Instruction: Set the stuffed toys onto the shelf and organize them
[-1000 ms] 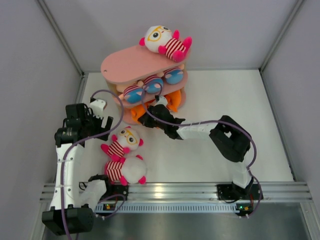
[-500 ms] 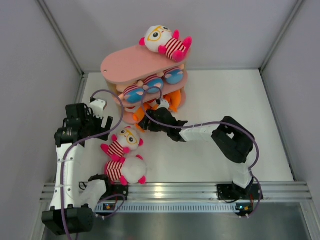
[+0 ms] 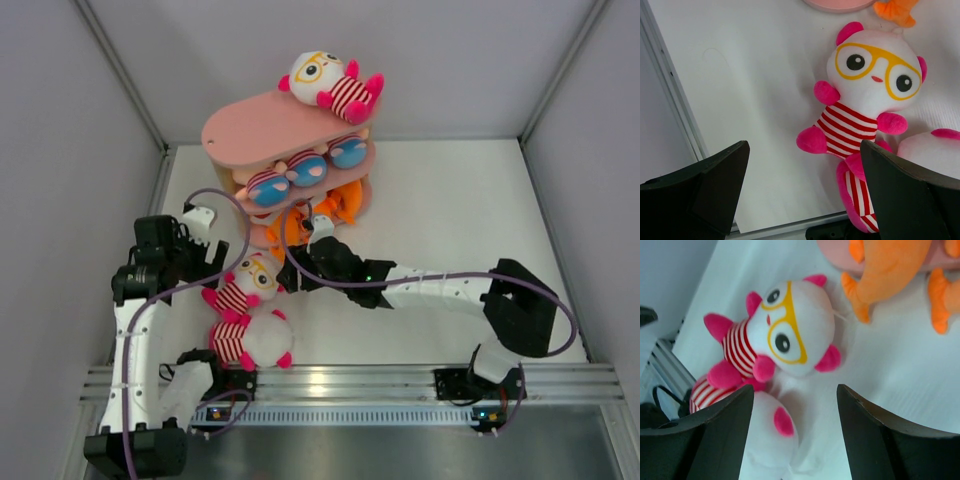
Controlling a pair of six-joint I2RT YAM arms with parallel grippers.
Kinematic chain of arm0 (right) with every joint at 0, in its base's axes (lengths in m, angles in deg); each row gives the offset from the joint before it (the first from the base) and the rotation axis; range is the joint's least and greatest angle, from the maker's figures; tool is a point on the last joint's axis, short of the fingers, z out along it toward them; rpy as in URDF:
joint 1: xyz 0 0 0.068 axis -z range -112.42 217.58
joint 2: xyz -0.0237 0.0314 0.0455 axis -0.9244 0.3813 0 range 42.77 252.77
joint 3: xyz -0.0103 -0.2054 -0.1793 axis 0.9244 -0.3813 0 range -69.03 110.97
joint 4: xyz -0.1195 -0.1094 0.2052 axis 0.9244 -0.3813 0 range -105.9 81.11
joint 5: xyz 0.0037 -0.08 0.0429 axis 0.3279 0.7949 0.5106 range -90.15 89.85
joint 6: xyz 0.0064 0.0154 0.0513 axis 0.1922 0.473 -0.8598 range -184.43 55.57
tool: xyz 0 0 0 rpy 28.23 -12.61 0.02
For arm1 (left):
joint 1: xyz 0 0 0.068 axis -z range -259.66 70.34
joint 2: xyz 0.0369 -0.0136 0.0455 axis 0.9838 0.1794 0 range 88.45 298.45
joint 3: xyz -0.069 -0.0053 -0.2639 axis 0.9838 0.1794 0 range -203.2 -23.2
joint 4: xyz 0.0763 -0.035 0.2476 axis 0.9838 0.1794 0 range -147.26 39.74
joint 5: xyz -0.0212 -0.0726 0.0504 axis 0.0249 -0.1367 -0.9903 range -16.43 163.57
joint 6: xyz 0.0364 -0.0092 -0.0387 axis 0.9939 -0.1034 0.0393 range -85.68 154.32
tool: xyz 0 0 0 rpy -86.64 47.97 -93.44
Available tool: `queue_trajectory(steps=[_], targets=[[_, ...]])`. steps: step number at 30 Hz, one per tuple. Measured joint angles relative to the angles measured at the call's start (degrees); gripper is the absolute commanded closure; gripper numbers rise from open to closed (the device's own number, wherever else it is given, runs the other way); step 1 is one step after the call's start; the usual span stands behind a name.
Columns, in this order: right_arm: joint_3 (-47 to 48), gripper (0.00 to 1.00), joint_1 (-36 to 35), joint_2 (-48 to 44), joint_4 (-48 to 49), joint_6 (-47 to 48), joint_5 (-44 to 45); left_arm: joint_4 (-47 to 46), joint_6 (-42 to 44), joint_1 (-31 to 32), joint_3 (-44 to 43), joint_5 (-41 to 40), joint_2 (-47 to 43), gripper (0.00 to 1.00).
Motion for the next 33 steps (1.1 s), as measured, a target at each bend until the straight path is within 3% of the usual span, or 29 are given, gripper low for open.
queue_trajectory(steps=[11,23,28,31,33], targets=[[-8.26,0.26,-6.71,-5.55,-5.33,2.71,-7.30,0.00,0.00,1.49,2.05,-0.85,0.00,0.02],[-11.91,0.24,-8.74,-4.52,-0.33,0.22,-16.98,0.02,0.00,1.60,2.69,-1.03,0.00,0.02],[-10.73,0.25,-8.72,0.04,3.96,-0.31,-18.95,0.02,0.00,1.60,2.69,-1.01,-0.15,0.02],[-9.42,0.32,-8.72,4.20,6.12,-1.03,-19.87,0.04,0.00,1.60,2.69,-1.03,-0.42,0.02],[-9.64,0.62,-8.68,5.70,7.96,-1.92,-20.31,0.07,0.02,1.60,2.69,-1.01,-0.68,0.02]])
